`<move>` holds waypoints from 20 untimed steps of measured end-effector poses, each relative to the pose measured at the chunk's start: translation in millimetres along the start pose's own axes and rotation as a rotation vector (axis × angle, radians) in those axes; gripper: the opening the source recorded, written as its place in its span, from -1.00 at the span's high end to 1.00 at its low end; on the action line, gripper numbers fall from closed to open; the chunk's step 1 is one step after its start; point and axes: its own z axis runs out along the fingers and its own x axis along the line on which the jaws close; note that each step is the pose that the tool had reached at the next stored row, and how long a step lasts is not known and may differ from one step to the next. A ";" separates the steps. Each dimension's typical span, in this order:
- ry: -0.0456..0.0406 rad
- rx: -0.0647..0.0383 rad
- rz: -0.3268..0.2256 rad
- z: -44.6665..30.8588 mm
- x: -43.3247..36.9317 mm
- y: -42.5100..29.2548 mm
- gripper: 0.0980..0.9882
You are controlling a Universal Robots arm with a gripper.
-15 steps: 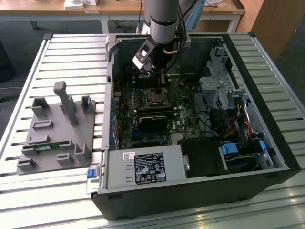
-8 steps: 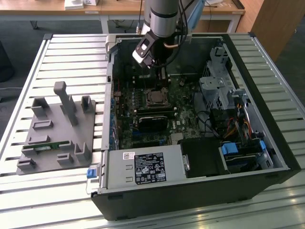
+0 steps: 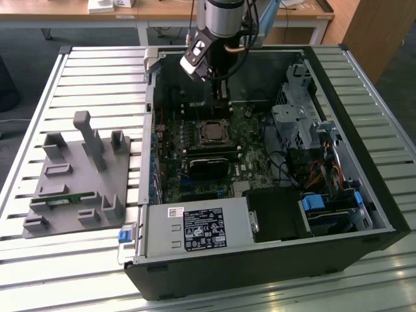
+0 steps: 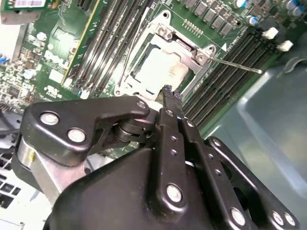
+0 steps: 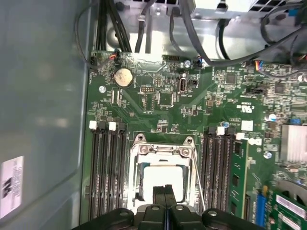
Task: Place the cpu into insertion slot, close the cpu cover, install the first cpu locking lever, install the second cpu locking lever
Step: 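Install the first cpu locking lever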
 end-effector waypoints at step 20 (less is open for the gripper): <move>0.0009 -0.003 -0.187 -17.6 -0.3 0.1 0.98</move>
